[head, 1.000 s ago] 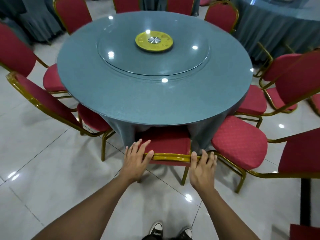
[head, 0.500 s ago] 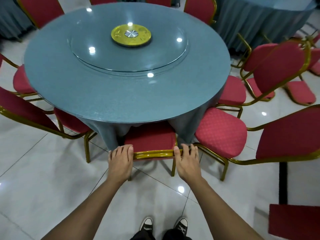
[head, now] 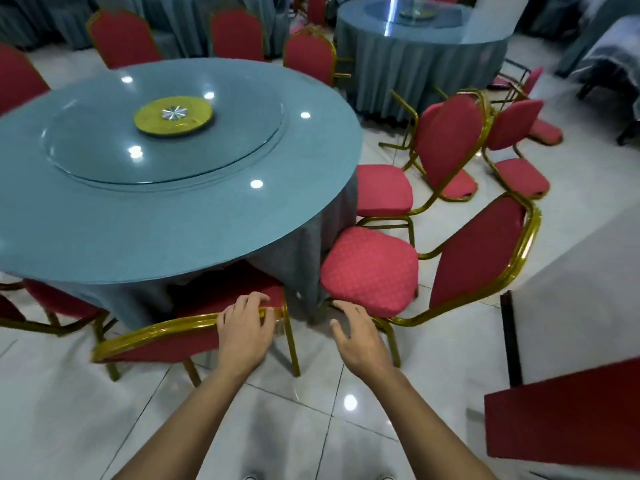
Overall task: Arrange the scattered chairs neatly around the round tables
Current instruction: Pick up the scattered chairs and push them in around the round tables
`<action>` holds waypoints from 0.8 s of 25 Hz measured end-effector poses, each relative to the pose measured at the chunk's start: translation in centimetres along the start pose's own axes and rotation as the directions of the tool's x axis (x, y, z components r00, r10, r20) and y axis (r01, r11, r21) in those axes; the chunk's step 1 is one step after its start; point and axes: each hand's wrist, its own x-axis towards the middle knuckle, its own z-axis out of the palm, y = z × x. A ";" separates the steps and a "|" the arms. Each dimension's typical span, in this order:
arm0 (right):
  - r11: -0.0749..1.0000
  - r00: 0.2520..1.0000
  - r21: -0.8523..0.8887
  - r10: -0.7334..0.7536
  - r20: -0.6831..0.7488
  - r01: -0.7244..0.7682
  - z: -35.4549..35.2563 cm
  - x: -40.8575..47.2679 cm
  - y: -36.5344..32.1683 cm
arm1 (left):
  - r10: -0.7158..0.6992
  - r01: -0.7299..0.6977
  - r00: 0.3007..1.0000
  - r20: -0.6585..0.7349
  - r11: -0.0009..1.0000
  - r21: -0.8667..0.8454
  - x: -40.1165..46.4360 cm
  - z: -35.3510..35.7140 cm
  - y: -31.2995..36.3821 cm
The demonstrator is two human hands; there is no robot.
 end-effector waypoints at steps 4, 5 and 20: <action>1.000 0.995 0.002 -0.009 -0.101 0.009 -9.5 -0.8 7.0 | 0.076 -0.071 0.994 0.080 0.996 -0.052 -1.8 6.2 10.5; 1.000 0.991 -0.002 -0.017 -0.130 0.017 -11.6 -0.9 8.5 | 0.102 -0.096 0.992 0.080 0.993 -0.068 -2.2 7.4 12.9; 0.995 0.932 -0.102 -0.036 -0.360 -0.001 -34.9 9.3 24.8 | 0.338 -0.301 0.931 0.141 0.925 -0.230 3.9 21.9 39.3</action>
